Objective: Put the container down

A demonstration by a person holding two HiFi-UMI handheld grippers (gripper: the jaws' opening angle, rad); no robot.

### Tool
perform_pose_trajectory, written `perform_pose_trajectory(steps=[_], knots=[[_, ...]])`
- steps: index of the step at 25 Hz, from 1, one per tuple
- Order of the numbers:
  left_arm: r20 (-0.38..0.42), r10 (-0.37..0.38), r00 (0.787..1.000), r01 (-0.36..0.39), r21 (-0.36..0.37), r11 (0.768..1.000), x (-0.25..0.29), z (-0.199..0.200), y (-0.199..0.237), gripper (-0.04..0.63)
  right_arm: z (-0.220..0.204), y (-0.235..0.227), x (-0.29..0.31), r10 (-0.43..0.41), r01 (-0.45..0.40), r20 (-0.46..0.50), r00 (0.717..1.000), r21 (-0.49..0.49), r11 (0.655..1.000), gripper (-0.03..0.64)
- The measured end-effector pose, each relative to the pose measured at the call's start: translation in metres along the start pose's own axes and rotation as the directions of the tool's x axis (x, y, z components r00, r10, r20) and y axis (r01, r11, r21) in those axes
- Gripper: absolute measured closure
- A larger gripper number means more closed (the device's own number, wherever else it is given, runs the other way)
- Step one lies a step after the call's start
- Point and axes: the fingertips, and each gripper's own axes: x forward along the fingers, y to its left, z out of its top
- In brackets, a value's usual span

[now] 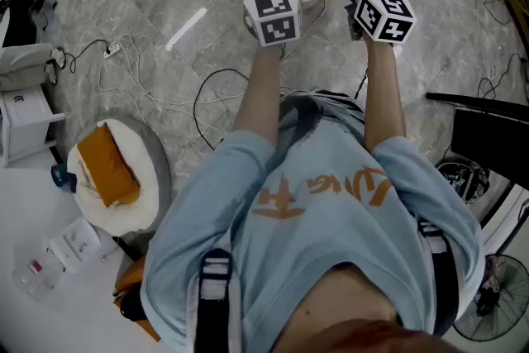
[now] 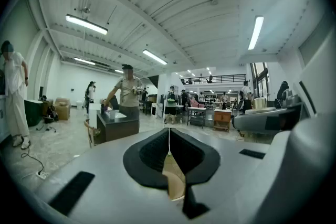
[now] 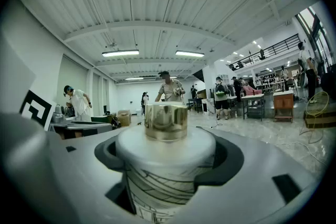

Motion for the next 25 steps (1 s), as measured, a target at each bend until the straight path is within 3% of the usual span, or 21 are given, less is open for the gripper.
perform_pose_trajectory(steps=[7,11,16,25], knots=[[-0.009,0.031,0.999,-0.031,-0.035,0.999,-0.004,-0.004,0.023,0.563,-0.004,0.002,0.003,-0.015,0.015,-0.005,1.000,0.027,1.000,0.256],[-0.028,0.060,0.998,-0.062,-0.057,0.996,-0.013,-0.015,0.046,0.563,-0.017,0.006,0.005,-0.043,0.041,-0.059,0.997,-0.031,0.999,0.256],[-0.034,0.112,0.993,-0.115,-0.092,0.989,-0.018,-0.020,0.081,0.563,-0.025,0.025,0.020,-0.014,0.013,-0.072,0.997,-0.013,1.000,0.256],[-0.014,0.123,0.992,-0.124,-0.094,0.988,-0.019,-0.009,0.105,0.563,-0.015,0.042,0.038,0.004,-0.005,-0.058,0.998,-0.015,1.000,0.256]])
